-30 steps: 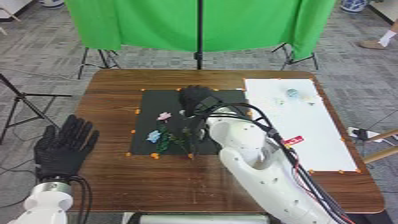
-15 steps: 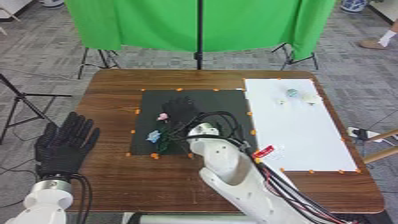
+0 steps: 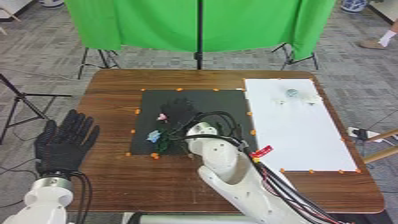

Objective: Arrange flowers

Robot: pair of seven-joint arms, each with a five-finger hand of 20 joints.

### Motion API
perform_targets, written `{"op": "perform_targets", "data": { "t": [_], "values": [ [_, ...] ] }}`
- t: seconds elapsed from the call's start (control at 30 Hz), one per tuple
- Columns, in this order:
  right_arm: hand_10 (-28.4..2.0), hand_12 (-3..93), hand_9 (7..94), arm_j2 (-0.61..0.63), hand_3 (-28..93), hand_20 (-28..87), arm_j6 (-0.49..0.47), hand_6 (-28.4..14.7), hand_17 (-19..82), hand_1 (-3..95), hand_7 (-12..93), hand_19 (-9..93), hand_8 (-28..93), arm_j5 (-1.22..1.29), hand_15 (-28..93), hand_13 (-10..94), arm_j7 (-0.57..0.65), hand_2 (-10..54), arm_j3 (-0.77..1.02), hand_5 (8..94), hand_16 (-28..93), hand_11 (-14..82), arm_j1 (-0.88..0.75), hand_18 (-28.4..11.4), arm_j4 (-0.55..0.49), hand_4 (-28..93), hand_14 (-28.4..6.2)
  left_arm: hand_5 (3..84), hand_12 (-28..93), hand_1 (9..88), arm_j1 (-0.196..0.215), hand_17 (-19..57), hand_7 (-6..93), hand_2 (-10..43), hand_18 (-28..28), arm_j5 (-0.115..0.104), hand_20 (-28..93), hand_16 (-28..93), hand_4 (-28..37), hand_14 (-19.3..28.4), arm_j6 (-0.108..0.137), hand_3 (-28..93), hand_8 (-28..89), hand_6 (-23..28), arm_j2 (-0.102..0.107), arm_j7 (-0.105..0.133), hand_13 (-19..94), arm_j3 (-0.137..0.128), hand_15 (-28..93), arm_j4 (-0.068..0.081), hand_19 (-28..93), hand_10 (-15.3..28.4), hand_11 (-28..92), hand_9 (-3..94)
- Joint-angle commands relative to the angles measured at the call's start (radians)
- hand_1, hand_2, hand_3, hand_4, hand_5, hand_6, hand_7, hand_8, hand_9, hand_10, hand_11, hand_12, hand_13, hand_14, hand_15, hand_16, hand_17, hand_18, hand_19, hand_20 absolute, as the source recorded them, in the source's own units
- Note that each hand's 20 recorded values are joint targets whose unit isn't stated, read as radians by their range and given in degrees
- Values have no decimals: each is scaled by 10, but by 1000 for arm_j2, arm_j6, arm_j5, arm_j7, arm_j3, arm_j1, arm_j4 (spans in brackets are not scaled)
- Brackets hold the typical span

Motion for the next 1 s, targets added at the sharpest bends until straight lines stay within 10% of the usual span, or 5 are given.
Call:
{"op": "perform_targets", "data": {
  "t": [0.03, 0.73, 1.0],
  "values": [
    [-129, 431, 790, -28, 688, 295, -47, -20, 392, 675, 385, 865, 126, -16, 400, 698, -4, -95, 28, 721, 411, 113, -22, -210, -5, -283, -70, 479, 125, 282, -7, -40, 171, 177, 140, -9, 185, -56, -283, 148, 12, 727, -101, 87, 8, -4, 308, 12, 432, 3, 348, 147, 234, 409],
    [-153, 262, 694, -40, 683, 315, -251, -32, 365, 663, 183, 848, -61, 66, 385, 653, 8, -95, 99, 674, 389, 142, -64, -224, -118, -283, -80, 481, 125, 281, -1, -40, 172, 178, 140, -16, 185, -57, -283, 148, 16, 728, -101, 88, 7, -9, 308, 9, 433, 1, 348, 148, 235, 410],
    [-188, 179, 603, -63, 742, 302, -94, -54, 347, 552, 157, 854, -103, 227, 430, 571, 169, -95, 323, 601, 259, 158, -100, -239, -117, -277, -139, 481, 125, 281, 8, -40, 173, 176, 140, 14, 186, -58, -283, 148, -20, 730, -101, 88, -6, -4, 308, 7, 432, 1, 349, 146, 236, 410]
  ]
}}
